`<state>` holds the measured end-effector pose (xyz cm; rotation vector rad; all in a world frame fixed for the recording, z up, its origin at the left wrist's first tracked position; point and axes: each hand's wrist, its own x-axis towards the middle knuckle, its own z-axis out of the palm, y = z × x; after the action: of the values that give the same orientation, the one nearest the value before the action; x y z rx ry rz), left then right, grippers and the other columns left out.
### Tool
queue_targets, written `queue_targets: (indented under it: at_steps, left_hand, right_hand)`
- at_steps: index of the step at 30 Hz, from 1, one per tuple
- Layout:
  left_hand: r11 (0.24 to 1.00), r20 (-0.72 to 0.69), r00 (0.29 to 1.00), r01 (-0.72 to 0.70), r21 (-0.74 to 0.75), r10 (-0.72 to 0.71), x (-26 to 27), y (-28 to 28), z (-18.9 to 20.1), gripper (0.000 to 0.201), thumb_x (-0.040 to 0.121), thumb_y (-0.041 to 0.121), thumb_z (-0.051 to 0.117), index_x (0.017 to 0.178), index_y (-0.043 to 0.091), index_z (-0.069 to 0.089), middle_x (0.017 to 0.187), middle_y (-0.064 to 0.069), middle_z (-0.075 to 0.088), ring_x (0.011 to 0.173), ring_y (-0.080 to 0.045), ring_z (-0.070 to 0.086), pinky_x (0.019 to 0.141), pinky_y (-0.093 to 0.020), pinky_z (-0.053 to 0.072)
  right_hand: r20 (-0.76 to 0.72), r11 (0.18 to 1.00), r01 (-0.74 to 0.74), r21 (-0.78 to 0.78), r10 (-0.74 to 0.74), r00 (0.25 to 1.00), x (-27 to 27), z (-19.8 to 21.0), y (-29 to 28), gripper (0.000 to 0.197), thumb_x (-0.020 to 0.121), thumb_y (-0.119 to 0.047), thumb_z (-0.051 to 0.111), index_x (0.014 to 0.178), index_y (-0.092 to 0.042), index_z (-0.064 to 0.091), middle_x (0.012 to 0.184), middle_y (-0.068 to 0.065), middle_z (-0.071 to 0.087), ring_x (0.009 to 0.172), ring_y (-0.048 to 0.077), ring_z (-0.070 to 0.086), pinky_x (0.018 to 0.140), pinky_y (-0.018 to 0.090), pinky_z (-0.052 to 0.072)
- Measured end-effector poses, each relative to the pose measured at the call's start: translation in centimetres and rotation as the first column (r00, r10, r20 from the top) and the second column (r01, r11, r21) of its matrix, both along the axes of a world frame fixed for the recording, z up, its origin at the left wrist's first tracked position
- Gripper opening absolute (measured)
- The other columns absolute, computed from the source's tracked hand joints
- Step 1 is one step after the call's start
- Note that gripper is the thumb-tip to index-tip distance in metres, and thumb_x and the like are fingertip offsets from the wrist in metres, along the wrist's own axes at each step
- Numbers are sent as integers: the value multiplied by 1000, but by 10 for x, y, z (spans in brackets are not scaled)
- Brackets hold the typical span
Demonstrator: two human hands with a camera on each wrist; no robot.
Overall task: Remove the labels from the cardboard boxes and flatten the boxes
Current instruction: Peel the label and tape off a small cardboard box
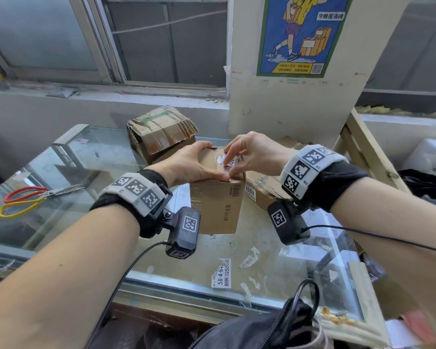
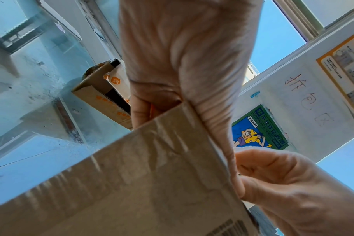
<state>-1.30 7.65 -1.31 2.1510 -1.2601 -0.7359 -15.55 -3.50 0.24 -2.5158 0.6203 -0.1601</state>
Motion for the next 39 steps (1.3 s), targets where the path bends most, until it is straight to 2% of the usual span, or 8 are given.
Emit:
queue_targets:
  at_steps: [5,12,19,24,27,32,36,39]
  left_hand:
    - [1000,-5,1000,16,7,-16,3,2,-1,101,61,48,84,147,28,35,139,1,45,116,-13,44,104,-32,40]
    - [998,8,999,39,39,-40,8,-2,3,99,65,46,83,148,30,33,146,1,41,128,-16,39,107,-30,34]
    - [999,-28,999,26,23,-25,4,-8,2,99,63,45,85,147,30,35,141,2,45,121,-14,44,106,-31,38]
    - [998,-48,998,30,53,-27,2,-7,2,103,64,46,84,150,33,29,146,1,40,121,-14,41,107,-32,37]
    - [998,-47,999,29,53,-27,1,-7,3,104,65,46,84,151,33,26,150,1,36,127,-14,38,105,-29,34]
    - [984,48,998,25,175,-34,2,-6,8,111,61,59,79,152,37,20,156,-4,26,140,-24,29,115,-41,28]
    - [961,316,949,-103,256,18,2,-7,18,115,51,77,73,149,41,24,152,-10,14,141,-35,18,115,-52,24]
    - [979,325,943,12,201,-79,-1,-9,20,116,53,77,72,150,39,22,158,1,6,146,-26,4,118,-51,16]
  right_hand:
    - [25,982,-95,-164,101,995,2,-1,5,5,82,-12,71,85,-8,72,119,1,65,110,18,57,93,24,40]
    - [-12,968,-80,-239,79,997,8,-17,9,8,93,-10,52,96,-3,56,111,14,62,103,30,56,89,37,40]
    - [153,996,94,-11,-91,984,9,-28,1,2,90,-6,58,89,-7,60,122,5,58,109,18,53,88,17,34]
    - [148,965,55,256,-95,984,3,-14,-7,13,92,-13,60,101,-7,66,118,7,64,104,20,60,99,34,46]
    - [-10,998,-14,57,14,1000,4,-8,-7,10,86,-22,67,95,-19,62,125,3,54,111,20,54,101,36,42]
    - [-180,988,-77,-131,52,982,7,1,-7,16,89,-26,64,84,-19,51,140,2,43,123,21,45,101,27,34]
    - [-183,987,-66,-149,39,982,9,-3,-5,32,92,-27,59,68,-29,38,120,1,55,109,21,49,85,29,36]
    - [-135,992,-32,-121,15,991,9,-6,-3,30,93,-25,56,69,-26,39,97,-3,49,90,17,45,74,25,29]
